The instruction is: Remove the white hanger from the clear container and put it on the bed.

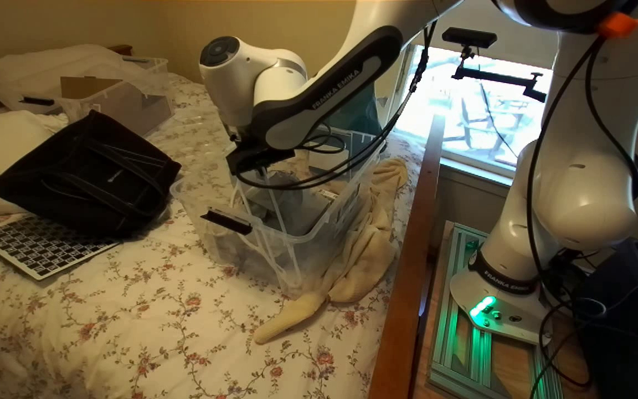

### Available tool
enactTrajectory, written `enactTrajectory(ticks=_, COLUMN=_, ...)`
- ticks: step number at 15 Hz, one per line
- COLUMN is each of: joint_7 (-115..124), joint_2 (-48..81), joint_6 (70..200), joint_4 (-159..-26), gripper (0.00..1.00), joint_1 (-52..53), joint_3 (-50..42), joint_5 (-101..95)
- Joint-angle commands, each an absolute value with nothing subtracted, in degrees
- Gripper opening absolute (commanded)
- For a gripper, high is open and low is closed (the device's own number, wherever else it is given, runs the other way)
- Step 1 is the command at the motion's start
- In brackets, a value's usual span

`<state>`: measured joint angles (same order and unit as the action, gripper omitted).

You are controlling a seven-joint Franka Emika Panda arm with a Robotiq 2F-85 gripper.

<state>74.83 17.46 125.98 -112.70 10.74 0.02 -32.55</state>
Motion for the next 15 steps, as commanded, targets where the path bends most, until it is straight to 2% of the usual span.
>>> enactTrajectory(ticks=1, joint_7=71.87, joint_2=17.55, joint_6=123.77, joint_4=-111.37, gripper=0.01, joint_1=10.11, joint_3=0.21, joint_5=-29.05)
enactTrajectory(ticks=15, joint_7=70.92, joint_2=7.93, joint_6=128.08, joint_4=-118.83, gripper=0.01, joint_1=4.33, joint_3=-1.45, joint_5=-14.07)
